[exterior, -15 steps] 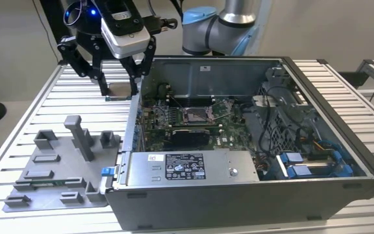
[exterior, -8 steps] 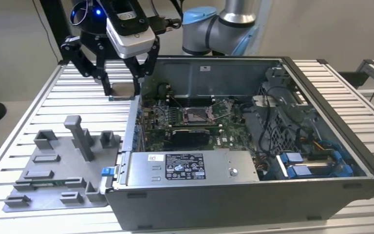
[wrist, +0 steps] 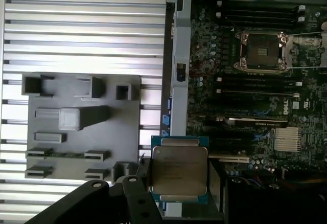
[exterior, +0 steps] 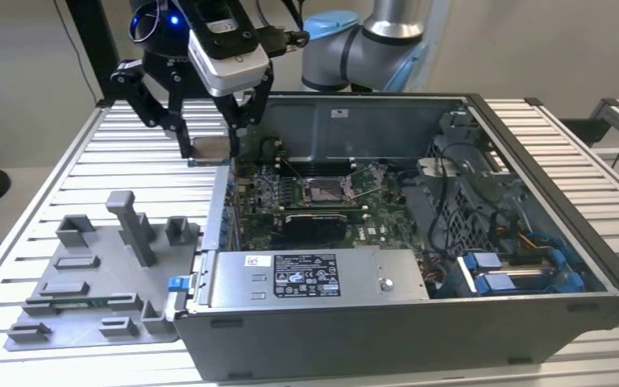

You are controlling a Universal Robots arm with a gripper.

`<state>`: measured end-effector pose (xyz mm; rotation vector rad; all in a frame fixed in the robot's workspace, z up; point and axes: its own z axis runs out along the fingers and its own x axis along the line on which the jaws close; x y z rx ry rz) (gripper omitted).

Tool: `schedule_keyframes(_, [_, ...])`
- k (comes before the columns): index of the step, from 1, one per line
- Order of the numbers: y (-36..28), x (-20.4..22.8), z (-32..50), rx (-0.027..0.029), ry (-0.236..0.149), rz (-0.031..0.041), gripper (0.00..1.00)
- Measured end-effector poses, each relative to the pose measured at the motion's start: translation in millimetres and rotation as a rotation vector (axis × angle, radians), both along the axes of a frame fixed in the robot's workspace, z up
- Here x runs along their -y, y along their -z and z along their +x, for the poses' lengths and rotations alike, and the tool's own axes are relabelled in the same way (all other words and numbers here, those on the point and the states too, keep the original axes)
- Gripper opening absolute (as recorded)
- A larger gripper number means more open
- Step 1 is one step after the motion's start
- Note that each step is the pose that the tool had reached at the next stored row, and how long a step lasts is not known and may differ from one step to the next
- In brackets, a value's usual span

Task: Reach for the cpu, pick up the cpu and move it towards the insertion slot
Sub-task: 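Pick up the cpu and move it towards the insertion slot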

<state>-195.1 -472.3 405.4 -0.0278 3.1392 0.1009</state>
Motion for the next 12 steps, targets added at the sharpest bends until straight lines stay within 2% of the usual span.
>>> schedule_keyframes(12, [0.0, 0.0, 12.3, 0.0, 0.0, 0.0, 0.0])
